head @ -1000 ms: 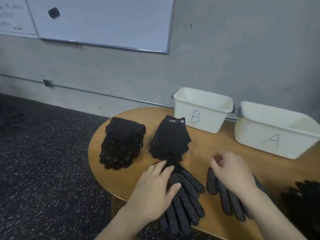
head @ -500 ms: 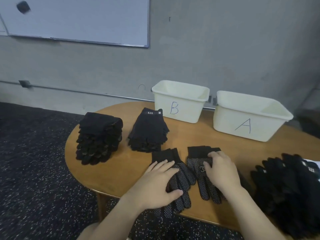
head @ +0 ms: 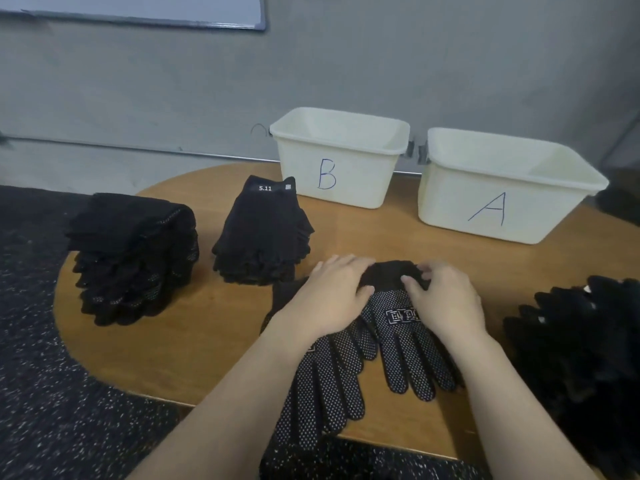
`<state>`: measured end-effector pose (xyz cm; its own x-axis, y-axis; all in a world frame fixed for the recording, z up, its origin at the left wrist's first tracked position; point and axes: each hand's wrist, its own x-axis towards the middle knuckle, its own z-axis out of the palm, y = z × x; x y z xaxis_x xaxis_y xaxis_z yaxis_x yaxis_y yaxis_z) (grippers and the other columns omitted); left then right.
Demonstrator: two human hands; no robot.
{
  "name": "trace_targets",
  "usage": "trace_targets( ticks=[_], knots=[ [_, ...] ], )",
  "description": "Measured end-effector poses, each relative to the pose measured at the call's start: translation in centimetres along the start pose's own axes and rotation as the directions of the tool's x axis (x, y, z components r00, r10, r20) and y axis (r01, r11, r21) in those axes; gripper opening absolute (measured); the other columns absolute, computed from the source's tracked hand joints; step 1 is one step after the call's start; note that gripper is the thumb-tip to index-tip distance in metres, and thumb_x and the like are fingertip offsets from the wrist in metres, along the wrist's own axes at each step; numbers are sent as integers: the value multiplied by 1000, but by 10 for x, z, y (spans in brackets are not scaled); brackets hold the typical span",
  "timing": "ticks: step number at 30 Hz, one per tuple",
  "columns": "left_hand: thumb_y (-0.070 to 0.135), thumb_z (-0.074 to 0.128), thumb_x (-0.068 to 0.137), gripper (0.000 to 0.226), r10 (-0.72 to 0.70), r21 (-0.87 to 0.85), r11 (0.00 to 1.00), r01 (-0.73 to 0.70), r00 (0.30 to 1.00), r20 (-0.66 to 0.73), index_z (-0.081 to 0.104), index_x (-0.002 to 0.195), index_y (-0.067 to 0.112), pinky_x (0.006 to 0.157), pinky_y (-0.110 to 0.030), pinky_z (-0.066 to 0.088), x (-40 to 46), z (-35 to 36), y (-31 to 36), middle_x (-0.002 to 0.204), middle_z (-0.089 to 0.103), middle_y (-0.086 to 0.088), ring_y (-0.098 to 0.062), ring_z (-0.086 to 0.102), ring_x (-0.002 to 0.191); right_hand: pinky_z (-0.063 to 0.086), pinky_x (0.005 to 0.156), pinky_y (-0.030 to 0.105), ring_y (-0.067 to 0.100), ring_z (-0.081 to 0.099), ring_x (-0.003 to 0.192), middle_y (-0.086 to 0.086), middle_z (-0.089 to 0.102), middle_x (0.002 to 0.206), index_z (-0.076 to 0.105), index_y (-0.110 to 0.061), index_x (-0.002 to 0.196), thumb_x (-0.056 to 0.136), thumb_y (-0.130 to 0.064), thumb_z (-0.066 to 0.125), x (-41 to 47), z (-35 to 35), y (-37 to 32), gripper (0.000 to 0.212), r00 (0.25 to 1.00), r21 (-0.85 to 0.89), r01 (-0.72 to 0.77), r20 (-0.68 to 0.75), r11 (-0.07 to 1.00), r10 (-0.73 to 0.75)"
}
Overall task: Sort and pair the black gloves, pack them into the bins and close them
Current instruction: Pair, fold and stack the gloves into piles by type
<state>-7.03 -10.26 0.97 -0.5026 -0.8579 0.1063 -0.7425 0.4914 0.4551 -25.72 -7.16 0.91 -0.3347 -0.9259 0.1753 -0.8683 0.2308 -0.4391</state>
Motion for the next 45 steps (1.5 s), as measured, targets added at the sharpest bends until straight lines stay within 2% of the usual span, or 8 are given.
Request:
trace_targets(
  ticks=[5,16,24,28,33,37,41,45],
  knots=[
    [31,58,103,53,-24,11,1000,24,1000,3,43,154,25,119,-46,24,21,10,-4,152,50,4,-21,37,140,56,86,41,25,67,95,4,72,105,76,-18,108,93,-33,73,9,2,0,22,999,49,-29,-24,998,30],
    [22,77,89,34,-96,-169,982,84,993,-63,68,122,27,106,-42,43,27,10,-2,96,48,18,-9,52,102,49,96,45,22,65,98,-8,69,91,75,-22,94,93,-32,73,9,6,-2,10,999,136,42,0,990,-43],
    [60,57,95,33,-228,-481,868,120,958,-172,64,97,27,65,-20,53,-5,-34,10,84,73,8,-3,69,72,44,59,9,1,57,61,-12,65,67,65,-28,79,90,-25,75,-18,-33,-26,16,977,520,211,-109,828,-181],
    [65,58,96,55,-222,-777,598,196,972,74,76,88,13,71,-39,65,-30,-50,21,82,79,-9,-24,79,78,51,60,22,11,60,60,-5,66,71,71,-30,81,86,-21,80,-46,-39,-48,14,944,653,269,-33,708,-328],
    [28,64,102,36,-250,-778,621,93,965,-84,72,85,-3,67,-42,61,-58,-53,12,76,73,-14,-29,71,68,53,65,18,9,71,68,-8,76,79,78,-27,87,89,-15,78,-63,-36,-55,13,892,767,240,67,595,-446],
    [20,59,106,25,-220,-819,573,40,970,-107,76,98,4,90,-51,60,-83,-64,-1,101,79,-11,-28,75,97,53,84,22,3,69,93,-12,76,105,74,-35,106,89,-34,78,-51,-41,-47,18,940,796,165,51,582,-337],
    [19,55,107,24,-171,-860,511,15,982,-84,74,109,3,76,-36,59,-103,-81,0,106,78,-12,-21,74,94,52,104,33,14,67,121,-3,73,125,67,-21,128,92,-39,68,-58,-37,-55,40,722,818,-40,420,574,-549],
    [24,62,103,26,-151,-891,453,22,987,-52,75,111,4,89,-53,48,-124,-95,-9,114,75,-19,-35,69,103,58,80,31,24,74,90,14,77,100,75,-6,101,96,-21,68,-72,-50,-56,17,576,915,-143,387,377,-720]
  ],
)
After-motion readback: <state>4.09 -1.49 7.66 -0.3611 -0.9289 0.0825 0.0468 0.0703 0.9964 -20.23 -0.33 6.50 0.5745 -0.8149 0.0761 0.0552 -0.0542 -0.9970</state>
